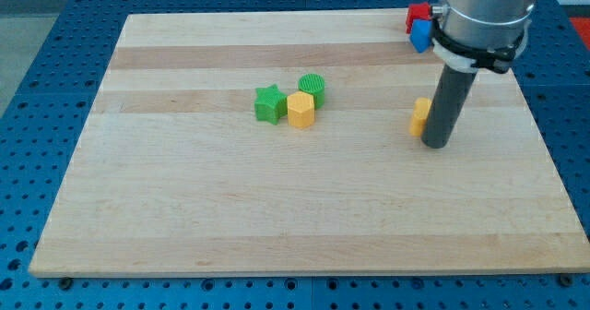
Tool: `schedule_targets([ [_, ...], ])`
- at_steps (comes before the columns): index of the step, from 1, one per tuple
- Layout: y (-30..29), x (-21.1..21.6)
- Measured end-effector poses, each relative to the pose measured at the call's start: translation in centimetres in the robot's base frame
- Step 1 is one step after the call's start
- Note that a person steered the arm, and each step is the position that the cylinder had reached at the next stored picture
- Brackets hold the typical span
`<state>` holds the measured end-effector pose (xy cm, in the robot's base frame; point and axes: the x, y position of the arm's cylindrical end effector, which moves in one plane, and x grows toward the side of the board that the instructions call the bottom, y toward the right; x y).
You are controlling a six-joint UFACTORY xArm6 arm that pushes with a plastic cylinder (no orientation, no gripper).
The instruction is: Push the yellow heart to the right side of yellow hexagon
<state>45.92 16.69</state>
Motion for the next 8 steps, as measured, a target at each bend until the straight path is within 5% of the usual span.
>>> schedule_targets([
  [2,1.5,-2.4],
  [4,-6.5,-2.5],
  [8,-8.7,-5.5],
])
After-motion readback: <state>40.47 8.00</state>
